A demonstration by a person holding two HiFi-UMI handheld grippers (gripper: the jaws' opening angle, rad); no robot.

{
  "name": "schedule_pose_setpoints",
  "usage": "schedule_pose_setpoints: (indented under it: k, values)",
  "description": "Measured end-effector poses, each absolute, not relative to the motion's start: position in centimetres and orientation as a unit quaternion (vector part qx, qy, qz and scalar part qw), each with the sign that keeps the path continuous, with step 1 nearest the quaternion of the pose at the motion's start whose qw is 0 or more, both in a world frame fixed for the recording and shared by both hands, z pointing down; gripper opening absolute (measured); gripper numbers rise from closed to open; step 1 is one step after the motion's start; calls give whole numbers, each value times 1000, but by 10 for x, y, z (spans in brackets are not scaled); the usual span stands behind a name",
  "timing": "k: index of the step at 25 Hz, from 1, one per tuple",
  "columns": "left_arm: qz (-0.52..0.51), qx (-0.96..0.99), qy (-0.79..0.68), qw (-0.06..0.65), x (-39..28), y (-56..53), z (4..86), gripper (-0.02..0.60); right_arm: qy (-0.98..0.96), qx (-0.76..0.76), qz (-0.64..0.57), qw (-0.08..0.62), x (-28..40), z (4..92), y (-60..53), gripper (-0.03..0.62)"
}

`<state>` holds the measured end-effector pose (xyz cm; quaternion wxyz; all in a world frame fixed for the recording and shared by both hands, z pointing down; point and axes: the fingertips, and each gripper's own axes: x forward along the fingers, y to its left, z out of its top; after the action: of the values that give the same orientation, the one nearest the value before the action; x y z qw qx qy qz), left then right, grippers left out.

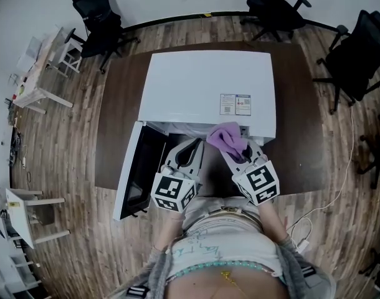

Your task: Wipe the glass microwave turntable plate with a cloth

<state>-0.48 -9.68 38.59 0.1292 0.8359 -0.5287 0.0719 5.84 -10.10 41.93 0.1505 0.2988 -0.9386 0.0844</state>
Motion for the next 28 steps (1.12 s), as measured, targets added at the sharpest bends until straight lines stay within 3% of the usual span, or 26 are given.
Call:
schedule_pose_setpoints:
  k: [28]
  values:
    - [92, 880, -443, 143, -55, -113, 418, 12, -887, 420, 94, 166, 32, 425, -110, 109]
